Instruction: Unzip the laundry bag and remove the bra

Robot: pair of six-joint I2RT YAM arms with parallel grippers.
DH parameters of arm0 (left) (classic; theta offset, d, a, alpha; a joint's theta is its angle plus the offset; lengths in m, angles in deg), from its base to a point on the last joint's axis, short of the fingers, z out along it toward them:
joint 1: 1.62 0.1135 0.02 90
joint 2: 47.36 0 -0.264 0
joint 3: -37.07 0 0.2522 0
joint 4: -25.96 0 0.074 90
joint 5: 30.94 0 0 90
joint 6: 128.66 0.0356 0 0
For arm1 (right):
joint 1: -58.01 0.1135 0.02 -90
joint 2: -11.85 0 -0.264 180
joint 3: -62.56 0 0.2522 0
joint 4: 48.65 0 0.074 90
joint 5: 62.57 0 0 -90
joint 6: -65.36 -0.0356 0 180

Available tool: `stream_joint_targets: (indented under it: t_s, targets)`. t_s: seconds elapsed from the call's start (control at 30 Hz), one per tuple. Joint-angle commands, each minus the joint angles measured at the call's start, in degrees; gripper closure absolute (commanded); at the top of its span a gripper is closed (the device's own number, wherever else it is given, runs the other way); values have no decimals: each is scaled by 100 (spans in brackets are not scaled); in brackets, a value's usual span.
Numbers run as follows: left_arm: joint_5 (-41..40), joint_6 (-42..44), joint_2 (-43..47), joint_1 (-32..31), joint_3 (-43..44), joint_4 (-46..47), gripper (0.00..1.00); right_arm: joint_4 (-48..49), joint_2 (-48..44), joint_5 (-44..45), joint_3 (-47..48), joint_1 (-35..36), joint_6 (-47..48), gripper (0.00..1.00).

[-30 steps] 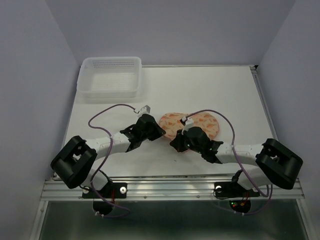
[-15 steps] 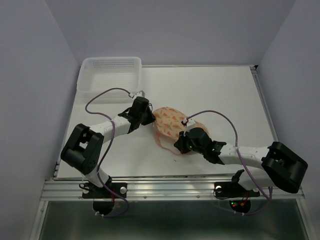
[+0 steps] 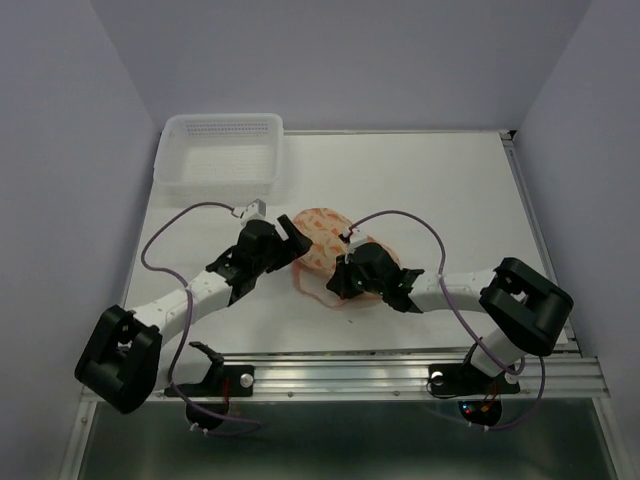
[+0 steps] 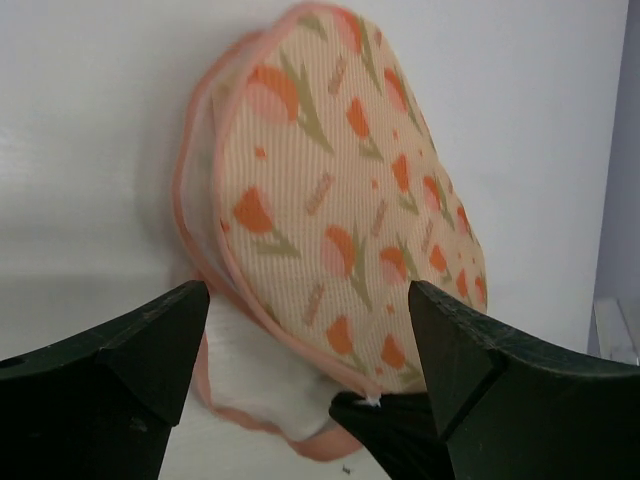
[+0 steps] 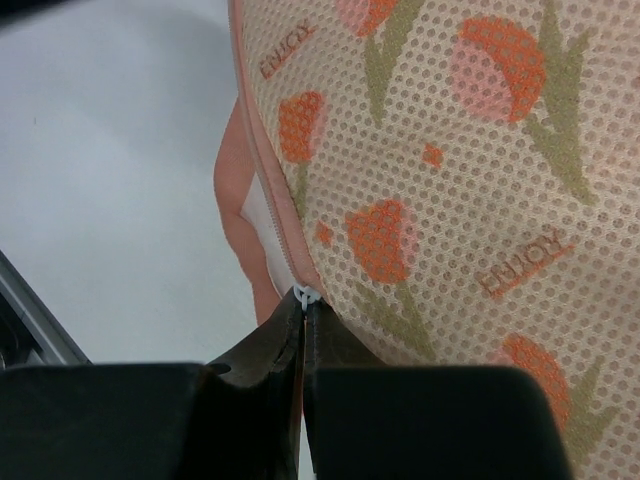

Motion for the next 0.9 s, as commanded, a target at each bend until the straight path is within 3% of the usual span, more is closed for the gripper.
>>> stream_joint_targets:
  t_s: [0.0, 0.17, 0.43, 0.5, 0.53, 0.6, 0.63, 0.7, 0.77, 0.87]
  targets:
    - [-77, -810, 527, -508, -703, 446, 10, 608, 319, -184, 359, 46, -131, 99]
    - [-288, -1363, 344, -1054, -933, 806, 12, 775, 487, -280, 455, 46, -192, 99]
    - [-385, -1479, -570, -1063, -574, 1289, 24, 872, 505, -316, 341, 46, -227, 99]
    - [-367, -1479, -754, -1063, -494, 1342, 33, 872, 452, -307, 271, 46, -236, 99]
    - [-341, -1505, -895, -1072, -442, 1360, 49, 872, 391, -298, 245, 46, -236, 99]
    - [-323, -1540, -975, -1063, -441, 1404, 62, 872, 303, -255, 166, 46, -227, 99]
    - [-341, -1558, -992, -1063, -485, 1430, 76, 872, 242, -237, 70, 46, -219, 99]
    - [-428, -1558, -905, -1063, -546, 1448, 93, 855, 67, -132, -97, 46, -201, 99]
    - [-481, -1471, -800, -1037, -538, 1361, 99, 759, -74, -61, -203, 46, -140, 99]
    - [-534, -1190, -668, -888, -389, 1036, 100, 425, -426, 62, -449, 46, -61, 99]
